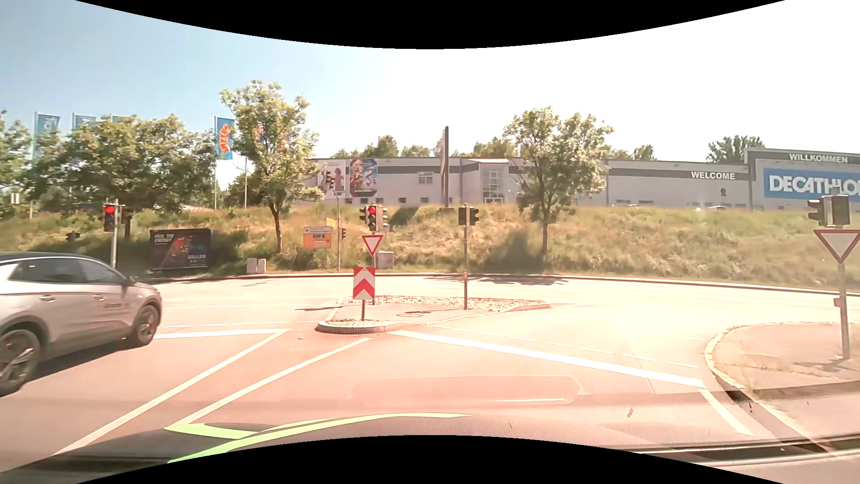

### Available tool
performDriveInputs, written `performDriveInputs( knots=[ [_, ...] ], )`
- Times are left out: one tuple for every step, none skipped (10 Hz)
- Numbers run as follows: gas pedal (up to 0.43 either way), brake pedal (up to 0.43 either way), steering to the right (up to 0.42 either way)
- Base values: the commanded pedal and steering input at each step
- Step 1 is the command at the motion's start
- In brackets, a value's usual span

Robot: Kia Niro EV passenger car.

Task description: Follow the waypoints while adhering to traffic rules and regulations

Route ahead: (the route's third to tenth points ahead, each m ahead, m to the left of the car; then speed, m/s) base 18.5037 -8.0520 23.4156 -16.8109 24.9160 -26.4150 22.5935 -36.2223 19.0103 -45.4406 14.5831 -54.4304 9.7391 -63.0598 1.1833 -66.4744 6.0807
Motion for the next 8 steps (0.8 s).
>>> performDriveInputs(
  knots=[
    [0.028, 0.000, 0.200],
    [0.028, 0.000, 0.201],
    [0.028, 0.000, 0.202],
    [0.028, 0.000, 0.203],
    [0.028, 0.000, 0.206],
    [0.028, 0.000, 0.206],
    [0.020, 0.000, 0.206],
    [0.008, 0.000, 0.207]
  ],
)
